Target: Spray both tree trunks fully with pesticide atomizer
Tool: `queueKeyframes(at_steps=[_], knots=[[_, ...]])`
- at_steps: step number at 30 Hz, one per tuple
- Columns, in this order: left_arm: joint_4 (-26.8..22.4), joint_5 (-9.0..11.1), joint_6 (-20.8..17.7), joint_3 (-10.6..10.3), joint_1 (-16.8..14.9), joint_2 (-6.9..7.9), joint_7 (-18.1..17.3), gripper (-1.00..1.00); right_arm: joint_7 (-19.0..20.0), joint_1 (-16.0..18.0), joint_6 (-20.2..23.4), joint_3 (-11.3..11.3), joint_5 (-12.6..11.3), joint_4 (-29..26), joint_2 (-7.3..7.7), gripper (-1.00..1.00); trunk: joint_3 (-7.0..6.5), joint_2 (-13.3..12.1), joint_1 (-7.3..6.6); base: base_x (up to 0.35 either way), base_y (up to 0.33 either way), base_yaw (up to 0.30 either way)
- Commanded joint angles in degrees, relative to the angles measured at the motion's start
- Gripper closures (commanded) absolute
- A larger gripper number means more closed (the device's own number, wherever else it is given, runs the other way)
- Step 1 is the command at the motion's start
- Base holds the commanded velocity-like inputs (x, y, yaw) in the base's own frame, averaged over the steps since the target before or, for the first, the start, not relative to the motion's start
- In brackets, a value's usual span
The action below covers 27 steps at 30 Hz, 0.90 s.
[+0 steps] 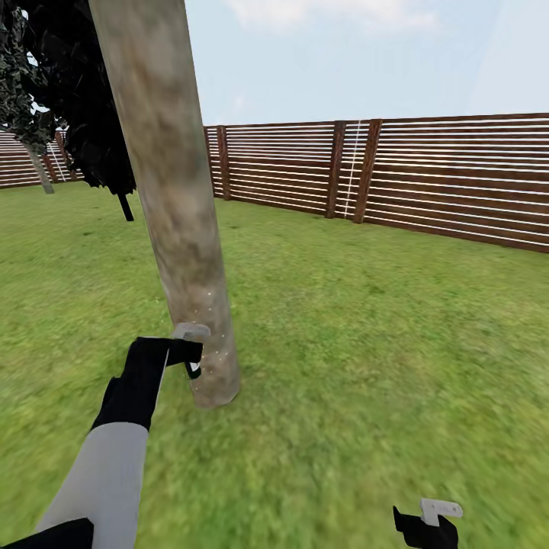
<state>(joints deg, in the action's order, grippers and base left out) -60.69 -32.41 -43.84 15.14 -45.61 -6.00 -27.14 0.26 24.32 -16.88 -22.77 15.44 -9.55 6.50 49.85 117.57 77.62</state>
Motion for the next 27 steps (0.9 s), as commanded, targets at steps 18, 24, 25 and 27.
queueKeyframes(at_steps=[18,24,25,27], knots=[[-7.39,-0.02,-8.21,1.55,-0.85,3.15,-0.12,1.00,0.00,0.02,0.00,0.00,0.02,0.04,0.00,-1.00,0.00,0.00,0.00,0.000,0.000,0.000],[-11.51,-0.07,-13.17,-0.80,-0.87,1.70,-0.18,1.00,0.00,0.02,0.00,0.00,0.03,0.05,0.00,-1.00,0.00,0.00,0.00,0.000,0.000,0.000],[-11.54,-0.09,-13.27,-0.77,-0.88,2.69,-0.18,1.00,0.00,0.01,0.00,0.00,0.03,0.05,0.00,-1.00,0.00,0.00,0.00,0.000,0.000,0.000],[-11.31,0.03,-13.33,-0.63,-0.88,4.80,-0.19,1.00,0.00,0.01,0.00,0.00,0.03,0.05,0.00,-1.00,0.00,0.00,0.00,0.000,0.000,0.000]])
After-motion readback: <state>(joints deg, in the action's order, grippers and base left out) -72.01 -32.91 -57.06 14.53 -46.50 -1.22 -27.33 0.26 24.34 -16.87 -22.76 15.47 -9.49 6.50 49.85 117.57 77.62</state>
